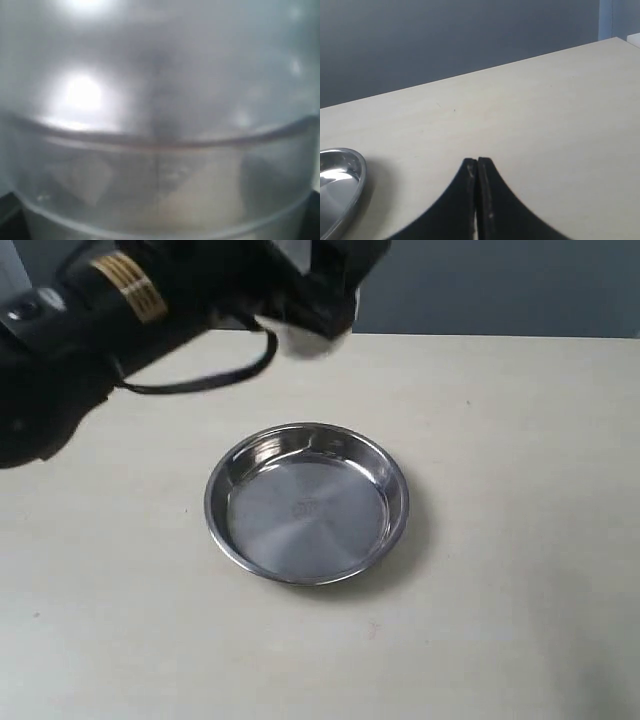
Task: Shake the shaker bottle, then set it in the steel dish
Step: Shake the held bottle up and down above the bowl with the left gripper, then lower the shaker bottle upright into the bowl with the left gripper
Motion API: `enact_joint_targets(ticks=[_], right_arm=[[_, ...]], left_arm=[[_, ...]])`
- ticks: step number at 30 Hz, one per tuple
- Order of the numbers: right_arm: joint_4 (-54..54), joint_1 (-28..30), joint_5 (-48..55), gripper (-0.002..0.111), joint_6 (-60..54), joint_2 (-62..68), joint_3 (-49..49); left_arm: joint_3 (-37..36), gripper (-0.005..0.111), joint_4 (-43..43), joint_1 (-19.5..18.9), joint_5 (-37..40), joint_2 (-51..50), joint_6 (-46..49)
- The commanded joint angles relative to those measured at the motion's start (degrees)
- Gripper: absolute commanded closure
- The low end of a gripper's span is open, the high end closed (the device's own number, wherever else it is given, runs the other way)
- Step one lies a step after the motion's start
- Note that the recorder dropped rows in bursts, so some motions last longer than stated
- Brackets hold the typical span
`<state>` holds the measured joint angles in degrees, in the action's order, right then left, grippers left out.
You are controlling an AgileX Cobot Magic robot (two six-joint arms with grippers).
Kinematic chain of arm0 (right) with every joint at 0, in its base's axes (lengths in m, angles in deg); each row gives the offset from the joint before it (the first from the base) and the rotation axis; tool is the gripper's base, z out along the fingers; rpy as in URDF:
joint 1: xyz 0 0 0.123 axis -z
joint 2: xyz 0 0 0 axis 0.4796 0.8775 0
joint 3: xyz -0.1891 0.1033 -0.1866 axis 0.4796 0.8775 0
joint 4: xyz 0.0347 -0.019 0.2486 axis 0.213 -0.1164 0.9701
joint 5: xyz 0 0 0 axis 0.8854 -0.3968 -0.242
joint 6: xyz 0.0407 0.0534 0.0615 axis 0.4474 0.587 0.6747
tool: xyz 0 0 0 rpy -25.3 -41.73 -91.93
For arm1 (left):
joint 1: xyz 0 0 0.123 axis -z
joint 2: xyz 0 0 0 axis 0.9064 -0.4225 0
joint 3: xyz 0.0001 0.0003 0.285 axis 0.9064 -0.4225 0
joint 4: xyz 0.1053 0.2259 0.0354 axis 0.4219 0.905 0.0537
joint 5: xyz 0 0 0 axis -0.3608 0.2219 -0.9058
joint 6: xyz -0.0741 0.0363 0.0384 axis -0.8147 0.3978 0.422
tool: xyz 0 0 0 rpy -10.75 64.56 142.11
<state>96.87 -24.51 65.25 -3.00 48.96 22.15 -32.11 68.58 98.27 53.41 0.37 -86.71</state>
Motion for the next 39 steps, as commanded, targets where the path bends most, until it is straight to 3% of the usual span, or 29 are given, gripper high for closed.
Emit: enact_joint_targets(ticks=[1, 8, 19, 22, 26, 27, 30, 32, 35, 38, 39], right_arm=[[-0.19, -0.23, -0.60, 0.109, -0.22, -0.28, 0.12], [-0.19, -0.23, -0.60, 0.109, -0.22, -0.28, 0.12], [-0.19, -0.23, -0.60, 0.109, -0.22, -0.28, 0.12], [-0.19, -0.23, -0.60, 0.109, -0.22, -0.28, 0.12], [-0.19, -0.23, -0.60, 0.109, -0.22, -0.28, 0.12], [-0.19, -0.23, -0.60, 0.109, -0.22, -0.28, 0.12], [-0.19, -0.23, -0.60, 0.109, -0.22, -0.28, 0.12], [-0.19, -0.23, -0.60, 0.109, -0.22, -0.28, 0.12], [-0.19, -0.23, -0.60, 0.109, -0.22, -0.28, 0.12], [-0.19, -0.23, -0.60, 0.109, -0.22, -0.28, 0.12], [-0.19, -0.23, -0.60, 0.109, -0.22, -0.28, 0.12]], left_arm=[[-5.73, 0.106, -1.50, 0.02, 2.94, -8.51, -7.17], [-10.59, 0.106, 3.02, 0.02, -14.39, -9.42, -10.99], [-10.70, 0.106, 2.80, 0.02, -15.42, -10.85, -10.94], [-10.70, 0.106, 1.59, 0.02, -15.87, -12.03, -15.62], [-8.03, 0.106, -0.98, -1.07, -31.44, -9.24, -4.90], [-6.73, 0.106, -0.98, -1.34, -30.11, -7.54, -2.76], [-3.97, 0.106, -0.99, -1.11, -1.82, -6.39, -10.56], [-5.92, 0.106, -3.01, -0.40, 5.23, -14.08, -16.85], [-6.07, 0.106, -1.10, -1.40, 5.35, -19.06, -23.11], [-3.22, 0.106, 11.38, -1.56, -7.59, -10.42, -20.75], [-1.03, 0.106, 12.99, -1.70, -7.27, -7.12, -17.58]])
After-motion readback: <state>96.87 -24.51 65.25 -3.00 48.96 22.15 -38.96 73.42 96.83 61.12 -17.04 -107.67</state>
